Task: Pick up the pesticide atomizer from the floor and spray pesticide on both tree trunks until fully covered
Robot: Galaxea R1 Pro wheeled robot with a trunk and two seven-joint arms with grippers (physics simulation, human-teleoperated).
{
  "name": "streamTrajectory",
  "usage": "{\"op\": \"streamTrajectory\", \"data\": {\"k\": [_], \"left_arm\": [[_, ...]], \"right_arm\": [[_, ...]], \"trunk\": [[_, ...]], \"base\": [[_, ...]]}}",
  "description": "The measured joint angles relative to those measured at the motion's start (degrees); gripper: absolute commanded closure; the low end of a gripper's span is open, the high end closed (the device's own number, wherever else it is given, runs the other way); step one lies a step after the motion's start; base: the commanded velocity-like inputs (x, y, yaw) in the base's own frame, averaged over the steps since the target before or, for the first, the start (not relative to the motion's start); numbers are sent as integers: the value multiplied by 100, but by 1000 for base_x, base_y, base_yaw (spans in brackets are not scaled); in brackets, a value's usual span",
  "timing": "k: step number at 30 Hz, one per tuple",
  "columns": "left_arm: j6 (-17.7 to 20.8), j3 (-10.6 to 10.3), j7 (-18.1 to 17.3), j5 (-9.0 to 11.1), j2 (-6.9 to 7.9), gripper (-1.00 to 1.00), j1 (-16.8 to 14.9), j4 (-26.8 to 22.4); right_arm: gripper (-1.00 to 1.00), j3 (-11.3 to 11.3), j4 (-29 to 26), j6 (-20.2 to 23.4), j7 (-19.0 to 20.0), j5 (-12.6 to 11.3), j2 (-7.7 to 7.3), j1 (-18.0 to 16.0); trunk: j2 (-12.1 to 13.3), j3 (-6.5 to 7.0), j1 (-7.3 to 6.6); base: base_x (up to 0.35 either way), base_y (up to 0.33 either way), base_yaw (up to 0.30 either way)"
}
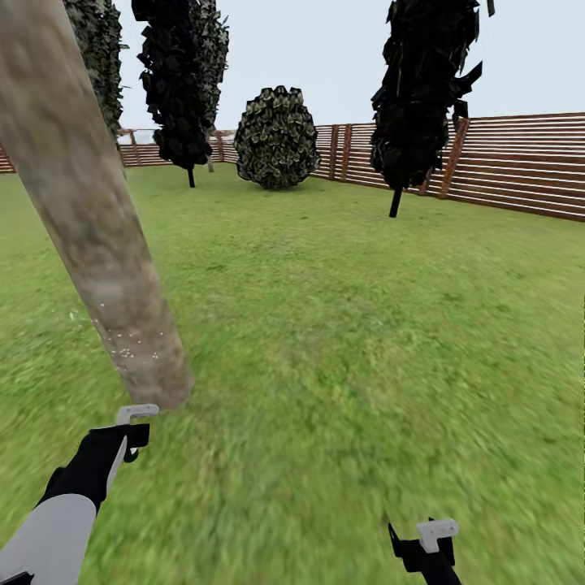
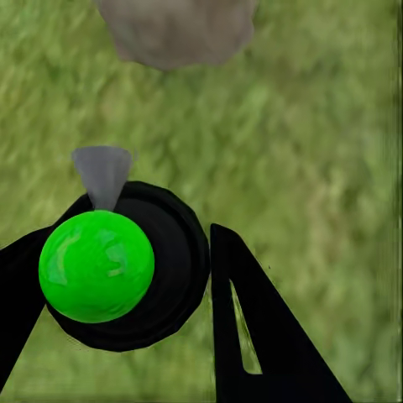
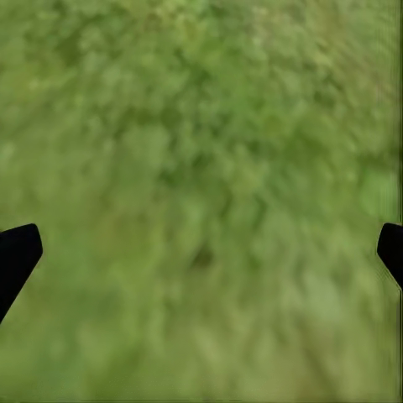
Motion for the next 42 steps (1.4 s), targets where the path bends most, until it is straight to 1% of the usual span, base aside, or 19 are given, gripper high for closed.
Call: {"op": "streamTrajectory", "data": {"k": [6, 7, 8, 11, 14, 17, 22, 35, 36, 37, 39, 41, 42], "left_arm": [[0, 2, 0, 0, 1, 100, 0, 0], [0, 1, 0, -1, 3, 100, 0, 0], [0, 0, 0, -2, 6, 100, 0, 0], [0, 0, 0, 0, 9, 100, 0, 0], [0, -5, 0, 0, 10, 100, 0, 0], [4, -5, 0, -3, 16, 100, 0, 0], [0, 91, 0, -3, 47, 100, 0, -2], [10, 105, 0, -8, 83, 100, 0, -9], [13, 135, 0, -12, 86, 100, 0, -26], [15, 220, -4, -19, 88, 100, -1, -108], [24, 545, -15, -26, 89, 100, 5, -352], [48, 731, -22, -14, 89, 100, 7, -539], [87, 801, -25, -30, 85, 100, 5, -793]], "right_arm": [[-100, 3, 255, 9, 16, 0, 37, 2], [-100, 11, 272, 11, 28, 3, 71, 14], [-100, 9, 279, 12, 28, 3, 110, 52], [-100, 1, 284, 20, 14, 8, 154, 201], [-100, 0, 285, 22, 11, 8, 159, 340], [-100, -1, 285, 22, 10, 8, 160, 402], [-100, -1, 285, 22, 10, 8, 160, 423], [-100, -2, 285, 22, 10, 8, 160, 424], [-100, -1, 285, 22, 10, 8, 160, 424], [-100, -1, 285, 22, 10, 8, 160, 424], [-100, -1, 285, 22, 10, 8, 160, 424], [-100, -1, 285, 22, 10, 8, 160, 424], [-100, -1, 285, 22, 10, 8, 160, 424]], "trunk": [[0, 0, 0], [0, 0, 0], [0, 0, 0], [0, 0, 0], [0, 0, 0], [0, 0, 0], [0, 0, 0], [0, 0, 0], [0, 0, 0], [0, 0, 0], [0, 0, 0], [0, 0, 0], [0, 1, 0]], "base": [[205, -219, 0], [238, -189, 0], [239, -188, 0], [238, -175, 0], [214, -151, 0], [67, -51, 0], [6, -4, 0], [0, 0, 0], [0, 0, 0], [0, 0, 0], [0, 0, 0], [0, 0, 0], [0, 0, 0]]}}
